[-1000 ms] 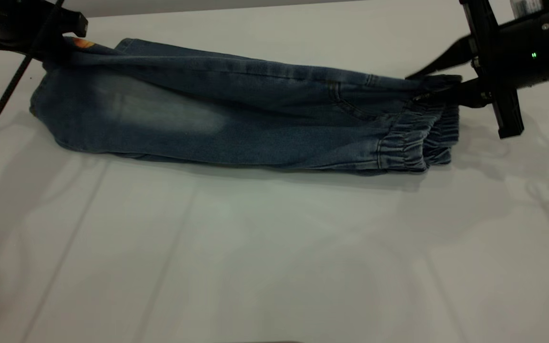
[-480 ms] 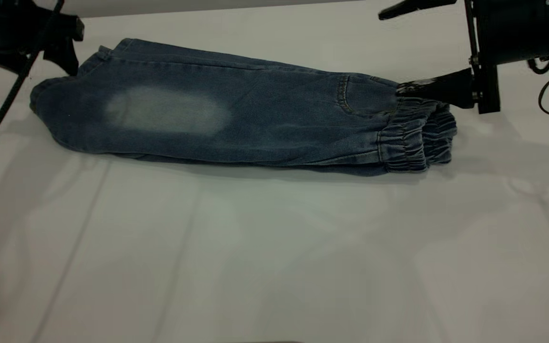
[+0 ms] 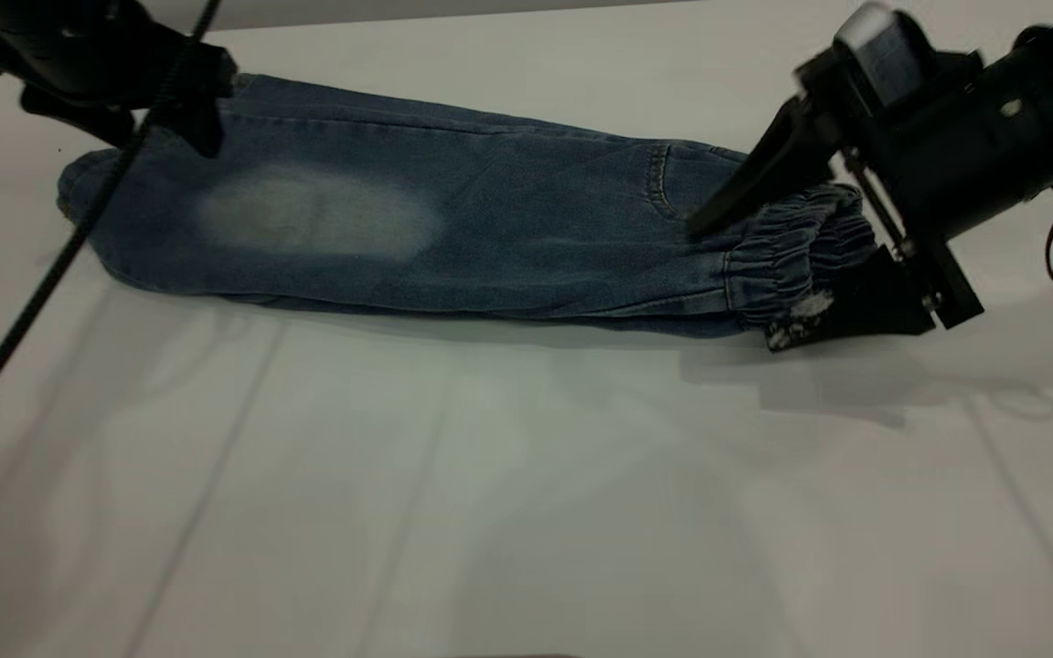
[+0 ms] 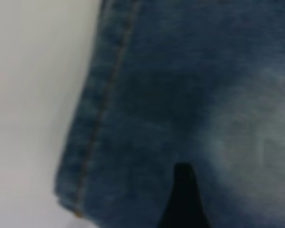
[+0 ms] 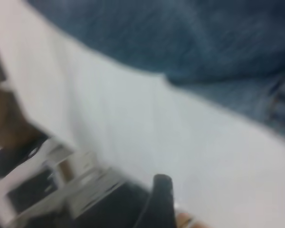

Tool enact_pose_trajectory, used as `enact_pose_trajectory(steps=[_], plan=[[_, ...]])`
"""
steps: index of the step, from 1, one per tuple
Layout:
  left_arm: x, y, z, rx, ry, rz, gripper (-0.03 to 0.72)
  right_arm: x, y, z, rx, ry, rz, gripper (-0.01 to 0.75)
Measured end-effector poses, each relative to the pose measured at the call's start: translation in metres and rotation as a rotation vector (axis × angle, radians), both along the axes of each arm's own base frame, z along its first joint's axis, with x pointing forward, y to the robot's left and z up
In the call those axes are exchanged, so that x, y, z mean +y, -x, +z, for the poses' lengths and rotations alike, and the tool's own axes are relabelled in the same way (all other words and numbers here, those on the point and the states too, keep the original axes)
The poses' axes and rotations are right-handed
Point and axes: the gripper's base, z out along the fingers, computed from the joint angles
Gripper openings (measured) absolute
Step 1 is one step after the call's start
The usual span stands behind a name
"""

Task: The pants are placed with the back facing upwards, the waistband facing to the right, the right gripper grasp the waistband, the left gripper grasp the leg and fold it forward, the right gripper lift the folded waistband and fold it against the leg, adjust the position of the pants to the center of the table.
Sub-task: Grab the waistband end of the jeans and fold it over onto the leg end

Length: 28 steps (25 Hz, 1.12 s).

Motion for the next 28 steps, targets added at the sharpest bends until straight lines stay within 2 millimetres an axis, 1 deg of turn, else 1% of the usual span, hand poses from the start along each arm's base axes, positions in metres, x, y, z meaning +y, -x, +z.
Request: enact_pose_trajectory(steps=[2,6,10,11,14,18,20,22,25,26,27,28], plan=[[-0.006,0.001,0.0,0.001,0.0,-0.014,0.517,-0.003,-0.003,-0.004,-0.002,0.054,-0.045,0.613],[-0.012,0.002,0.0,0.003,-0.002,-0.031,0.517,-0.007,-0.007,-0.011,0.035,0.107,-0.129,0.626],[-0.014,0.003,0.0,0.004,-0.002,-0.034,0.517,-0.007,-0.007,-0.026,0.094,0.097,-0.191,0.622],[-0.014,0.003,0.0,0.005,-0.002,-0.033,0.517,-0.007,-0.008,-0.026,0.094,0.086,-0.21,0.618],[-0.017,0.005,-0.001,0.017,-0.007,-0.041,0.517,-0.009,-0.013,-0.028,0.042,0.093,-0.245,0.582],[-0.029,0.008,-0.001,0.023,-0.011,-0.073,0.517,-0.013,-0.02,-0.029,-0.028,0.137,-0.281,0.515],[-0.037,0.01,-0.001,0.022,-0.017,-0.1,0.517,-0.014,-0.022,-0.03,-0.046,0.159,-0.287,0.462],[-0.046,0.012,-0.001,0.021,-0.026,-0.138,0.517,-0.016,-0.023,-0.031,-0.059,0.182,-0.295,0.379],[-0.063,0.017,-0.001,0.016,-0.036,-0.199,0.517,-0.019,-0.024,-0.033,-0.091,0.223,-0.292,0.182],[-0.069,0.019,-0.003,0.015,-0.036,-0.214,0.517,-0.02,-0.025,-0.033,-0.106,0.231,-0.288,0.127],[-0.073,0.02,-0.005,0.014,-0.035,-0.226,0.517,-0.02,-0.025,-0.034,-0.122,0.235,-0.276,0.084],[-0.079,0.021,-0.007,0.011,-0.032,-0.24,0.517,-0.02,-0.025,-0.034,-0.143,0.239,-0.259,0.067]])
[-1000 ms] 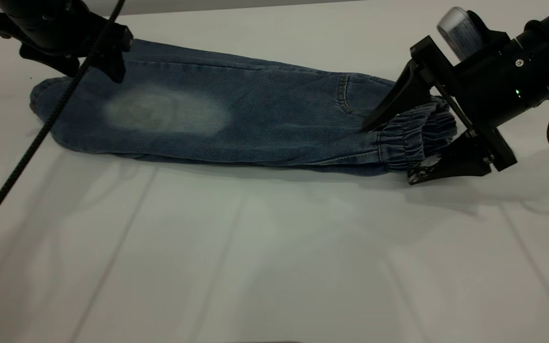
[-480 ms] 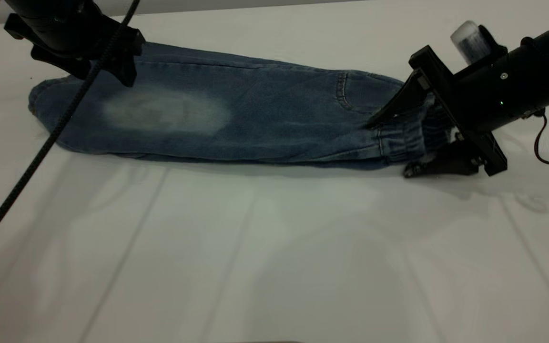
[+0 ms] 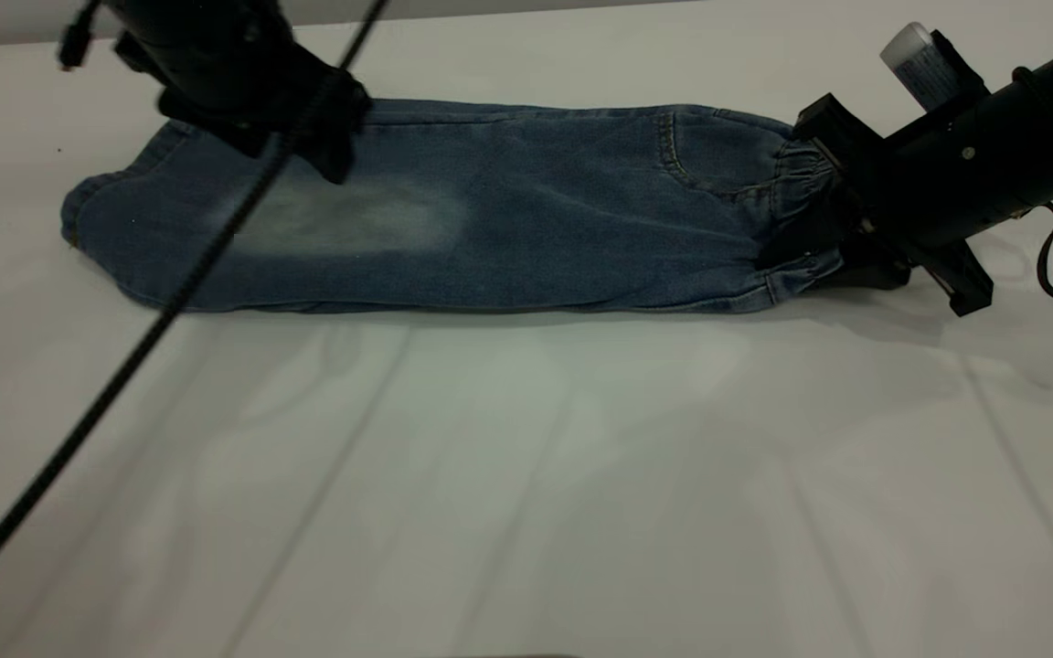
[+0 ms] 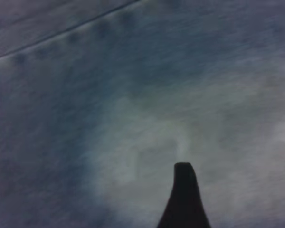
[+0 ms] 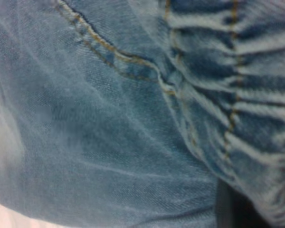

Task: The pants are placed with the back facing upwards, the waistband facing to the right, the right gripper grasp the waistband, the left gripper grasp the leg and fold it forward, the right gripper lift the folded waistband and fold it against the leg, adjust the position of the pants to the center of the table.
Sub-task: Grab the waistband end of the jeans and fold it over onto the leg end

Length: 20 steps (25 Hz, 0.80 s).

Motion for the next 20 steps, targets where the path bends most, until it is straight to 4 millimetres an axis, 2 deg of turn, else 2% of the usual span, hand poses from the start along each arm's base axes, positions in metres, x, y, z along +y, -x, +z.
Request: enact_pose_trajectory(steps=[4,6,13,16,20], plan=[[-0.022,0.006,-0.016,0.0,0.008,-0.059,0.517,0.002,-0.001,0.004,-0.076,0.013,0.085,0.062],[-0.035,0.01,-0.026,-0.002,0.015,-0.095,0.517,0.004,-0.002,0.015,-0.138,-0.001,0.132,0.062],[-0.087,0.036,-0.057,0.001,0.048,-0.224,0.517,0.013,-0.006,0.078,-0.35,-0.082,0.231,0.062],[-0.109,0.05,-0.056,-0.01,0.06,-0.285,0.517,0.014,-0.004,0.107,-0.441,-0.079,0.264,0.062],[-0.129,0.062,-0.055,-0.033,0.093,-0.331,0.517,0.016,0.004,0.142,-0.547,-0.074,0.335,0.061]])
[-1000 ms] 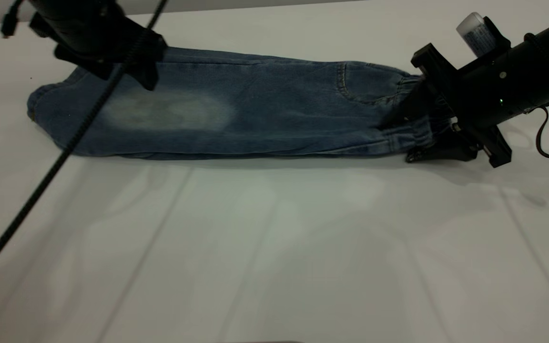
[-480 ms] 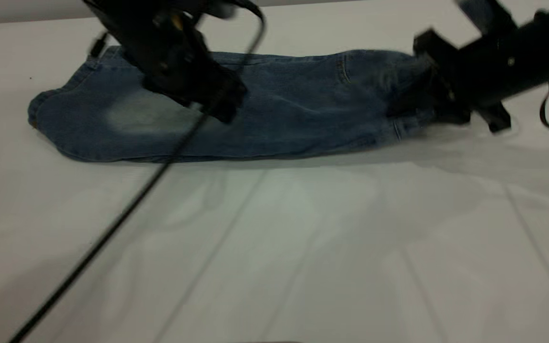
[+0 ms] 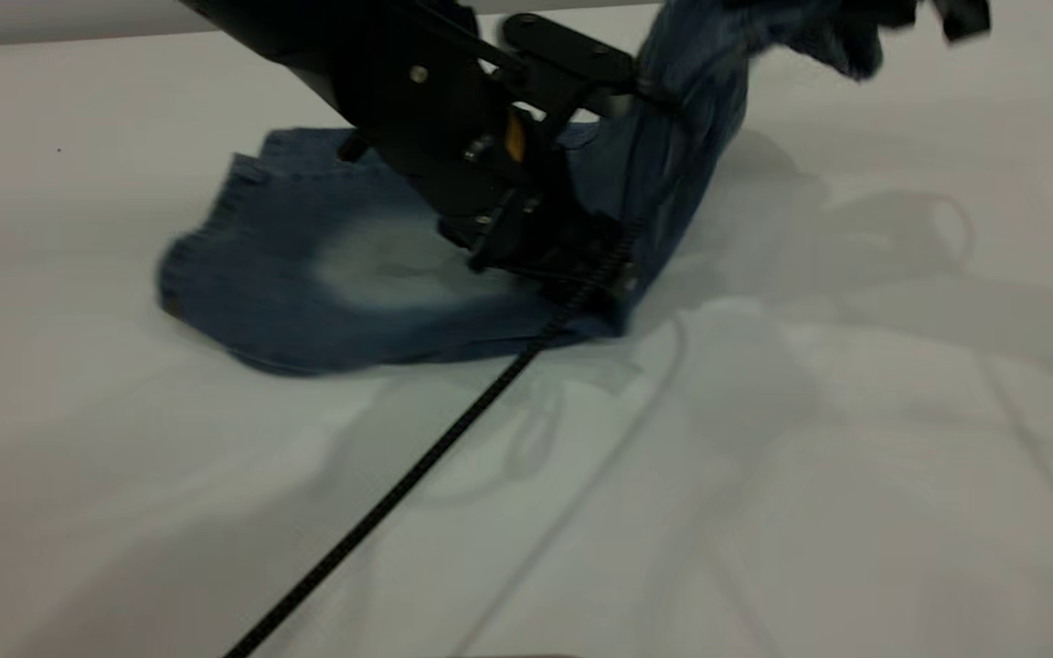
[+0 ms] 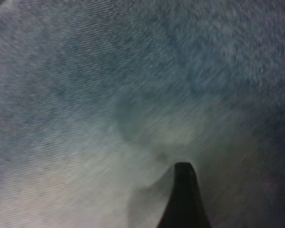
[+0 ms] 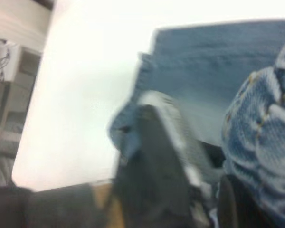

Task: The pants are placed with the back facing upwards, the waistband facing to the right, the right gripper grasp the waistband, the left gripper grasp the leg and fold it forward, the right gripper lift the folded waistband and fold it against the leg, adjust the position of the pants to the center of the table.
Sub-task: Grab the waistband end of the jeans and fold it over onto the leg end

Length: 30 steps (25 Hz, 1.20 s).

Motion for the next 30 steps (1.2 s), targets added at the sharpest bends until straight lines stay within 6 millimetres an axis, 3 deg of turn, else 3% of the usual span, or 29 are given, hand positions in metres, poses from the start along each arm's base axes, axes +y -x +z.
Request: enact_pose_trajectory(steps=[5,11,15,24,27,30], plan=[[-0.004,0.004,0.001,0.013,-0.003,0.001,0.517,0.001,0.008,0.014,-0.055,0.039,0.084,0.061],[0.026,-0.012,0.017,0.043,-0.066,0.078,0.517,0.002,0.01,0.018,-0.067,0.042,0.099,0.061],[0.043,-0.019,0.004,0.087,-0.106,0.121,0.517,0.002,0.013,0.03,-0.111,0.04,0.102,0.061],[0.016,-0.004,-0.003,0.075,-0.088,0.052,0.515,0.002,0.015,0.043,-0.152,0.03,0.099,0.061],[0.021,-0.003,0.004,0.093,-0.114,0.064,0.515,0.002,0.016,0.043,-0.158,0.042,0.11,0.061],[0.035,-0.012,0.031,0.073,-0.104,0.109,0.515,0.002,0.016,0.043,-0.171,0.05,0.118,0.061]])
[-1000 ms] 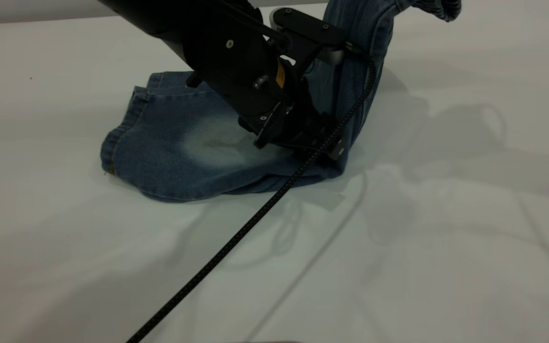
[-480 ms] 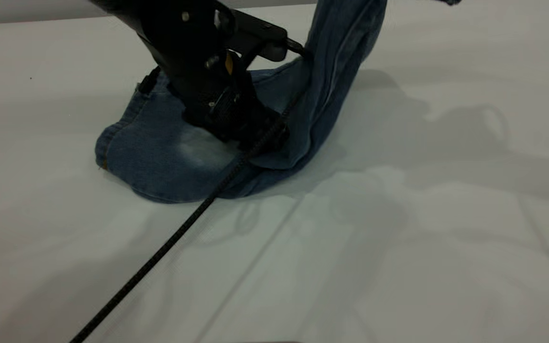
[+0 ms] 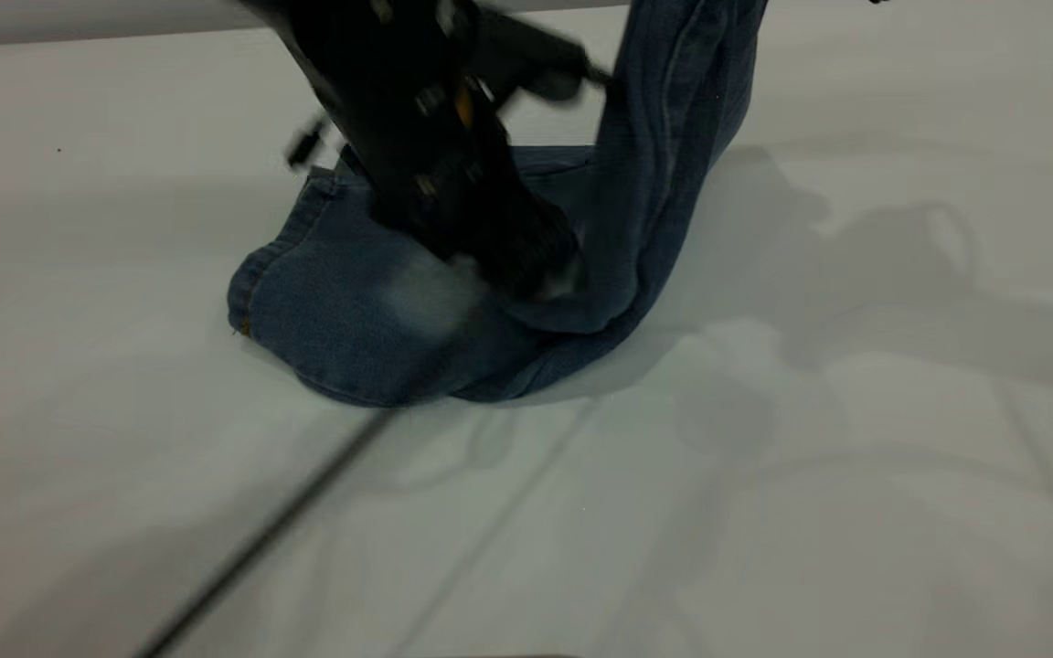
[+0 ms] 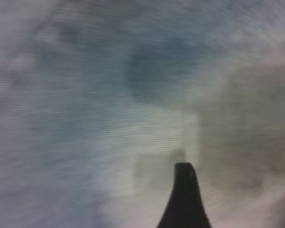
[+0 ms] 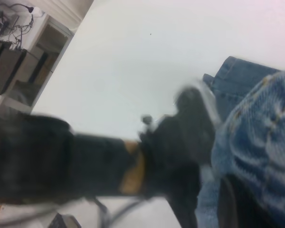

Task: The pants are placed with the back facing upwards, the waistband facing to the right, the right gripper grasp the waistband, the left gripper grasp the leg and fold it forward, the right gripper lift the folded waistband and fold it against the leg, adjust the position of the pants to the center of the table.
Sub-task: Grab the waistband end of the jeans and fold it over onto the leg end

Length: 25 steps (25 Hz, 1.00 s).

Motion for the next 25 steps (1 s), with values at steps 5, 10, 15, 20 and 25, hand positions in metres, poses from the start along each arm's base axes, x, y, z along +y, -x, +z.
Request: enact_pose_trajectory(steps=[5,10,15,20,25], plan=[[0.033,-0.017,0.081,-0.15,0.095,0.09,0.515,0.0,0.0,0.0,-0.004,0.002,0.002,0.061],[0.068,-0.012,0.167,-0.316,0.184,0.162,0.515,0.024,0.004,0.0,-0.009,0.009,0.021,0.061],[0.089,0.013,0.232,-0.455,0.261,0.185,0.515,0.071,0.015,-0.007,-0.033,0.065,0.055,0.061],[0.101,0.038,0.274,-0.552,0.321,0.187,0.515,0.109,0.019,-0.032,-0.04,0.139,0.076,0.061],[0.108,0.05,0.287,-0.56,0.329,0.198,0.515,0.136,0.003,-0.068,-0.013,0.199,0.113,0.061]])
